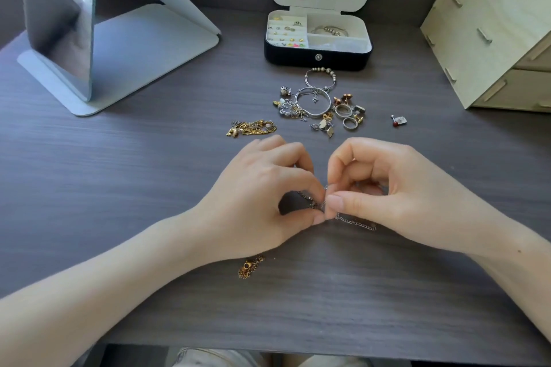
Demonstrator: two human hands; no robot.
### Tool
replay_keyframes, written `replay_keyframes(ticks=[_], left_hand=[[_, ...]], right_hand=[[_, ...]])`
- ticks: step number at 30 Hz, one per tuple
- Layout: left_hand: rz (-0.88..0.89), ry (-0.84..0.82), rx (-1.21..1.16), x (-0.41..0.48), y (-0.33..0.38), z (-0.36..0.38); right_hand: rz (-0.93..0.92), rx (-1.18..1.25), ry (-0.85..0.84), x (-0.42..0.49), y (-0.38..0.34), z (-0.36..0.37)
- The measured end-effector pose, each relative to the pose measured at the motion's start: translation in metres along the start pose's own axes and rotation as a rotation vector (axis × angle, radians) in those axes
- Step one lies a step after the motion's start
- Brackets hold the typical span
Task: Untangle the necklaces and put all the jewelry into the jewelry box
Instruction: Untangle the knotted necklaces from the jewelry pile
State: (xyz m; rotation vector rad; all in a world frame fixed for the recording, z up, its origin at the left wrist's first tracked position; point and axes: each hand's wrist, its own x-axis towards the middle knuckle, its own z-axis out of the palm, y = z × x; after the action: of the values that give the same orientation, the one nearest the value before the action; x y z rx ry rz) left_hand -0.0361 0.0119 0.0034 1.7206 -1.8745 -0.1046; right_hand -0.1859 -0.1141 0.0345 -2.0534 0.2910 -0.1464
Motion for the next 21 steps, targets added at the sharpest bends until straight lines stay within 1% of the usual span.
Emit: replay_keyframes(ticks=[6, 10, 13, 18, 21], left_hand=[[0.009, 0.019, -0.029, -0.001, -0.004, -0.013], [0.044, -0.030, -0.022, -0.003, -0.008, -0.022], [0.086, -0.059, 0.012, -0.003, -0.008, -0.023], [0.139, -0.075, 0.043, -0.005, -0.008, -0.029], [0.168, -0.099, 0.061, -0.005, -0.010, -0.032]], right_hand=[[0.034, -0.021, 0.005, -0.001, -0.005, -0.002], [0.038, -0.107, -0.019, -0.001, -0.004, 0.001], [0.009, -0.208, -0.016, -0.003, -0.004, 0.007], [-0.072, -0.453, 0.017, 0.000, -0.007, 0.019], [-0.102, -0.537, 0.036, 0.002, -0.008, 0.022]])
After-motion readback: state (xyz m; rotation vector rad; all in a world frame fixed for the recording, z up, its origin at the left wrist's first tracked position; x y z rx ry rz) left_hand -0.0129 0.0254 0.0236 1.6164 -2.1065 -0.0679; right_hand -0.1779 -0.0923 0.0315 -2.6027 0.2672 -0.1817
